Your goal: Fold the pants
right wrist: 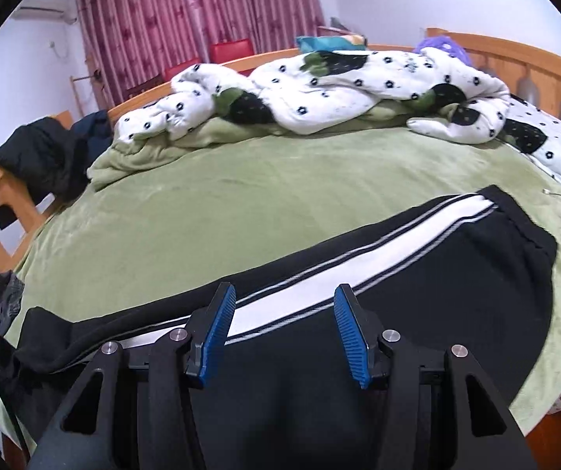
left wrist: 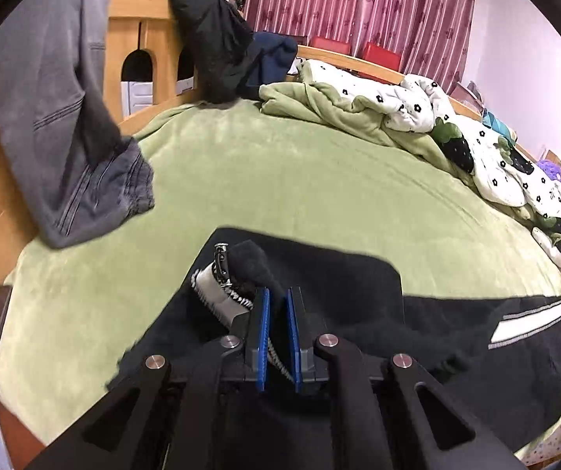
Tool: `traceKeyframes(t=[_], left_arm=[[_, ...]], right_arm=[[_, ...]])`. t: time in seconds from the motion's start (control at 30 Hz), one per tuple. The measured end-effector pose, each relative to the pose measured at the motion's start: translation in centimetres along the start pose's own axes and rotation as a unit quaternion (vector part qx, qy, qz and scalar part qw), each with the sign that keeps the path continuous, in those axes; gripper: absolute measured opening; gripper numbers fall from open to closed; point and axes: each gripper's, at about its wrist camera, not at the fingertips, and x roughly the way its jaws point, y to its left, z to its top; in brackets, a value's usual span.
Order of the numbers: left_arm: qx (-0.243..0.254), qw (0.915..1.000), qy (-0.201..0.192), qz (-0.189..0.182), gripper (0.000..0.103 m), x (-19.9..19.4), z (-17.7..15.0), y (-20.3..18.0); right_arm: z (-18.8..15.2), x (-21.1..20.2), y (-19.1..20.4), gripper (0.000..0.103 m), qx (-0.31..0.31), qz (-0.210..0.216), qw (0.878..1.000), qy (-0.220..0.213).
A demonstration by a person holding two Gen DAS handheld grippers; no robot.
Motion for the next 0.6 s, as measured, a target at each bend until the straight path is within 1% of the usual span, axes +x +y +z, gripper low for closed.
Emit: traceKeyframes(t=[0.1,0.17,0.23,0.3,0.37,0.4,0.43,0.5,0.6], left_arm=[[0.0,1.0,-0.007,0.001,0.01,0.9,1.3,-0.1],[-0.005,0.9999,-0.008,-0.008,0.01,1.4,1.9,0.4],[-0.032,0.9993,-0.004,-0.02,0.01,1.7,2.4,2.0],[-0.058,0.9978,-0.01,-0.028,0.01,1.6,2.6,4.0],[-0.054,0.9983,-0.004,-0.02,0.011,1.9,2.7,5.0],[-0.05,0.9986,0.001,-0.019,0.014,2.2,2.5,5.5],[-0.049,0.9986,0.007,-0.019,0.023,2.5,2.3,5.7],[-0.05,0.9982,0.024,-0.024,0.03,3.2,1.7,6.2],[-0.038,0.998,0.043,-0.025,0.03,4.3,1.1,6.6]], right_arm=[[-0.1,0.9,1.6,0.052,-0.004,0.006,1.0,0.013],[0.0,1.4,2.4,0.052,-0.01,0.008,1.0,0.016],[-0.1,1.9,3.3,0.052,-0.02,0.005,1.0,0.019],[-0.2,2.5,4.0,0.052,-0.023,0.007,0.999,0.027],[-0.3,3.1,4.4,0.052,-0.025,0.011,0.999,0.032],[-0.4,3.3,4.7,0.052,-0.026,0.011,0.999,0.035],[-0.4,3.7,5.0,0.052,-0.03,0.009,0.999,0.037],[-0.4,4.2,5.4,0.052,-0.032,0.01,0.998,0.043],[-0.6,4.6,6.2,0.052,-0.031,0.021,0.998,0.052]])
